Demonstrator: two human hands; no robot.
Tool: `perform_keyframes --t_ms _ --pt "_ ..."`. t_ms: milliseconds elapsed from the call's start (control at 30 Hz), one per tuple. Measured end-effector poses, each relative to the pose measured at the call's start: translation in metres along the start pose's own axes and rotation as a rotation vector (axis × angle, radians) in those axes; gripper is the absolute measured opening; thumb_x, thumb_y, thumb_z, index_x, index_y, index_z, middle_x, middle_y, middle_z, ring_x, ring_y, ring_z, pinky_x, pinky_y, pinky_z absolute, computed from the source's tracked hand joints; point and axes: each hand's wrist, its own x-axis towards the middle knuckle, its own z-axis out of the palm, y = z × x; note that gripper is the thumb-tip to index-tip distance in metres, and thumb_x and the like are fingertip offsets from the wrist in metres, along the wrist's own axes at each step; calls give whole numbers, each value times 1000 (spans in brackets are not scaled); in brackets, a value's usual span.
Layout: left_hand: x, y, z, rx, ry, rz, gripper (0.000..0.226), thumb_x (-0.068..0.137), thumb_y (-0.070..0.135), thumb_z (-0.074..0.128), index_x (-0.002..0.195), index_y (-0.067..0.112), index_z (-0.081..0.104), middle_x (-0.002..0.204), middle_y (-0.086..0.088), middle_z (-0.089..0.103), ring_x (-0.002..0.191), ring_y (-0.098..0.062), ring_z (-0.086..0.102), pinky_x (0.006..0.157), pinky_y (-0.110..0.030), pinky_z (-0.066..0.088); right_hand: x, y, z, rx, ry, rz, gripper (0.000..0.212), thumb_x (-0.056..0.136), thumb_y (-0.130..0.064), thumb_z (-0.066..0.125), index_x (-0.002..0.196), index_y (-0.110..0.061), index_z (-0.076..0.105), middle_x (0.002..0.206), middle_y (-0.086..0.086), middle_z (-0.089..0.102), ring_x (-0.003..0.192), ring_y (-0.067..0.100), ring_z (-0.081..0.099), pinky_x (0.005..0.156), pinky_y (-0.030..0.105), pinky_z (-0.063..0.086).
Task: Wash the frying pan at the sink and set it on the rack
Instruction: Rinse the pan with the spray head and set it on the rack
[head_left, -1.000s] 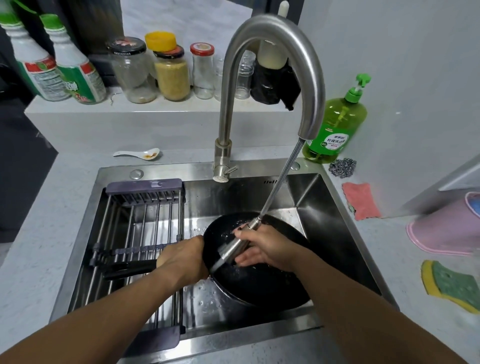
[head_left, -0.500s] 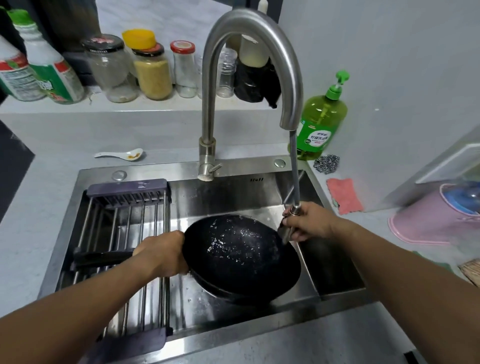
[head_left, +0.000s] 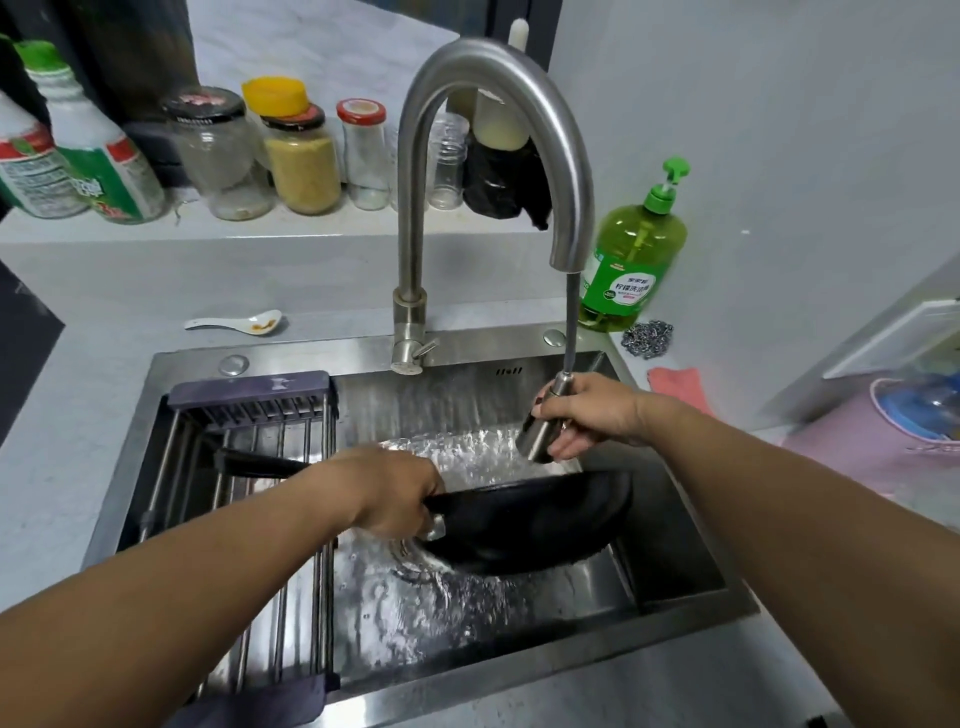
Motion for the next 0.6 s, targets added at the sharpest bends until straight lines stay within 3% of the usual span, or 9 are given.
perform_keyframes --t_ms 100,200,300,367,467,600 --pt "-1 8 -1 302 248 10 20 93 33 54 111 33 63 92 9 69 87 -21 67 74 -34 56 -6 -6 5 -1 -130 42 34 94 -14 67 122 1 55 95 29 74 83 39 75 68 41 64" --pt "0 5 4 445 335 -4 31 94 27 53 124 25 47 101 -1 71 93 -30 68 73 -37 52 -11 -3 19 91 -210 50 40 94 -15 68 127 1 52 104 32 71 91 42 74 79 45 63" --pt "-1 -6 16 375 407 -55 42 92 25 57 125 21 31 95 -2 71 87 -30 66 73 -39 53 -11 3 36 335 -211 -10 40 93 -14 69 128 0 53 110 33 70 95 43 73 85 48 60" --pt "-4 -13 28 358 434 -73 44 91 29 59 124 22 30 98 -2 71 89 -28 65 73 -34 46 -7 4 50 481 -151 -80 35 94 -13 67 125 -1 56 110 31 70 97 42 73 86 48 60" --pt "-6 -25 43 257 494 -70 47 87 36 64 118 25 29 99 -1 71 90 -27 63 79 -34 48 0 5 67 648 -15 -156 24 96 -11 65 118 -2 60 108 29 71 96 39 73 88 46 60" --pt "-8 -29 56 148 519 -112 51 87 45 66 117 25 30 103 3 70 97 -25 63 73 -31 35 1 3 75 773 108 -208 20 97 -12 63 115 -4 60 111 28 71 96 37 74 92 47 58"
